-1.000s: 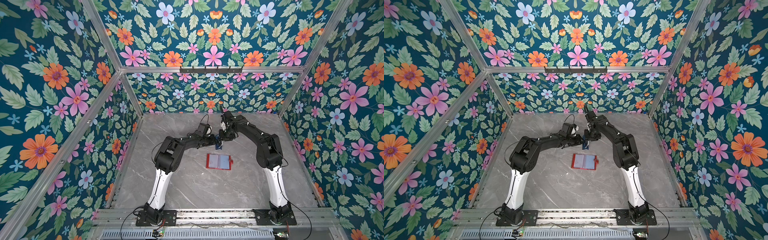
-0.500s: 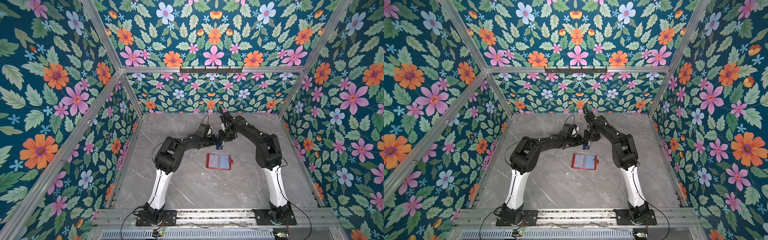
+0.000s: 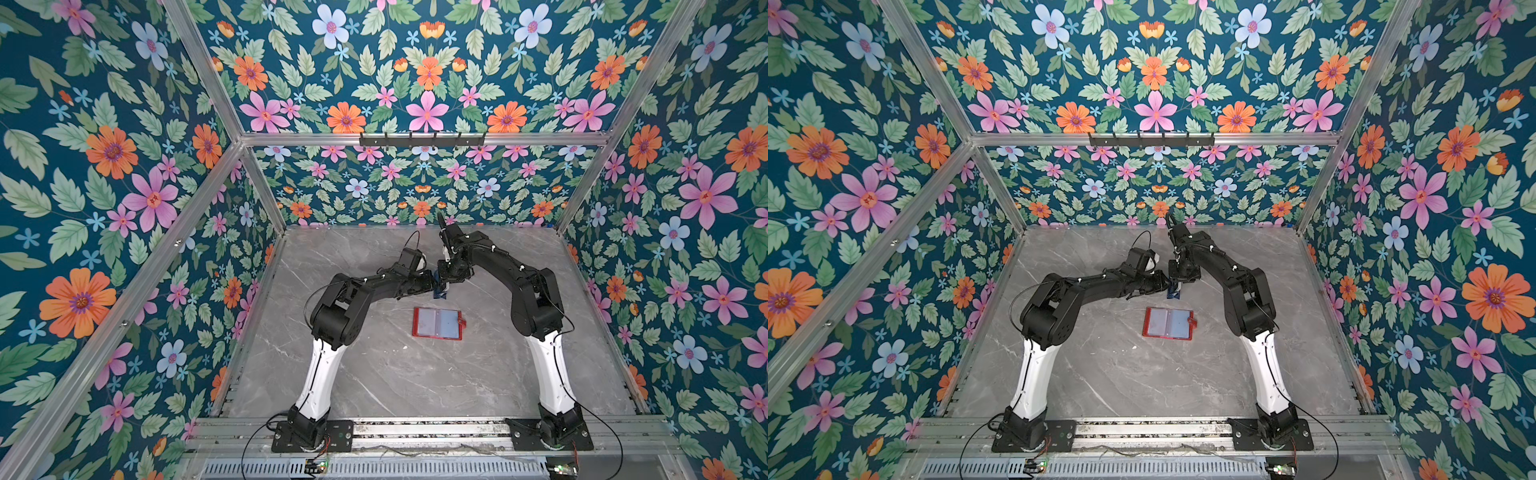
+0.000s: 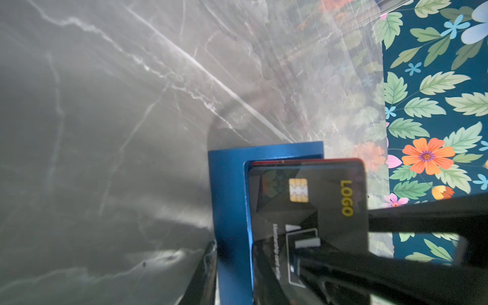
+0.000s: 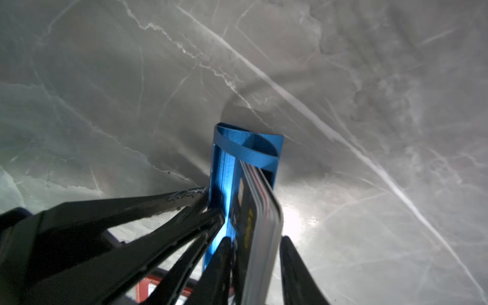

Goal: Insert credit cards into a card holder
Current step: Pick up the credit card from the storage box.

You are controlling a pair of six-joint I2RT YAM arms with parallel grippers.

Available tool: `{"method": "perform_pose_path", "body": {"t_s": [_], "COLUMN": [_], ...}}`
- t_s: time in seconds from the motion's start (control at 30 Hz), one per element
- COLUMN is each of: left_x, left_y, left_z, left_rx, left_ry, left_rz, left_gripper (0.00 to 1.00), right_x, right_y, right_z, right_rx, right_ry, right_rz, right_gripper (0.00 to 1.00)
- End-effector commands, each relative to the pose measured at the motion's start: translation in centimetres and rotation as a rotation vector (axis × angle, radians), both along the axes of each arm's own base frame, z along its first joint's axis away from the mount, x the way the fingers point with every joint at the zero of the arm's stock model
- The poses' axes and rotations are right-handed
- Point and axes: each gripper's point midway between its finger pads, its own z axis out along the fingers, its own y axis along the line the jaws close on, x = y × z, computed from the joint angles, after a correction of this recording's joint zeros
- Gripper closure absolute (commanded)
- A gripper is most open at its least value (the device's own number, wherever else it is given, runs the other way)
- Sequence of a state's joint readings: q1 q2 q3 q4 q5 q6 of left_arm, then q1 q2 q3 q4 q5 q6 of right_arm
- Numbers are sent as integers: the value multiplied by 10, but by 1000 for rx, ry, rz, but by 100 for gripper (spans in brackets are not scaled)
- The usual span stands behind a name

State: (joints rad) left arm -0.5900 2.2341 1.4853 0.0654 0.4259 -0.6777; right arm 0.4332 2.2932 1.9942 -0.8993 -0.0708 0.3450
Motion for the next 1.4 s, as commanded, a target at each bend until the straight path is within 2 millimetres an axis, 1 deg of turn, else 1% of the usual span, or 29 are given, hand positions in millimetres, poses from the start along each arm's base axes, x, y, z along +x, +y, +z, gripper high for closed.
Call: {"method": "perform_pose_path", "body": {"t_s": [0.0,0.2,0.5,0.63,0.83,1.37], "left_x": [-2,-1,-1,-2,-3,-1], "left_y": [7,8,9,9,8,8], "left_z": [-7,-8,-10,-10,-11,-12], "left_rx": [49,64,72,73,70,71], "left_ry": [16,16,19,20,25,22], "left_rz": [18,25,33,34,31,34], "left_gripper": [75,75,75,75,76,76], "right_x": [-3,-5,-8,-7,-9,-9], "right_y": [-8,-11,-12,-12,-13,-16], "right_z": [8,9,16,20,20,30], "right_rx": [-32,-48,-43,-40,-45,-60], "right_ry": [-3,2,-2,-10,-4,-20], "right_rz": [-15,-23,-25,-25,-26,-26], "right_gripper": [68,70,71,71,72,76]}}
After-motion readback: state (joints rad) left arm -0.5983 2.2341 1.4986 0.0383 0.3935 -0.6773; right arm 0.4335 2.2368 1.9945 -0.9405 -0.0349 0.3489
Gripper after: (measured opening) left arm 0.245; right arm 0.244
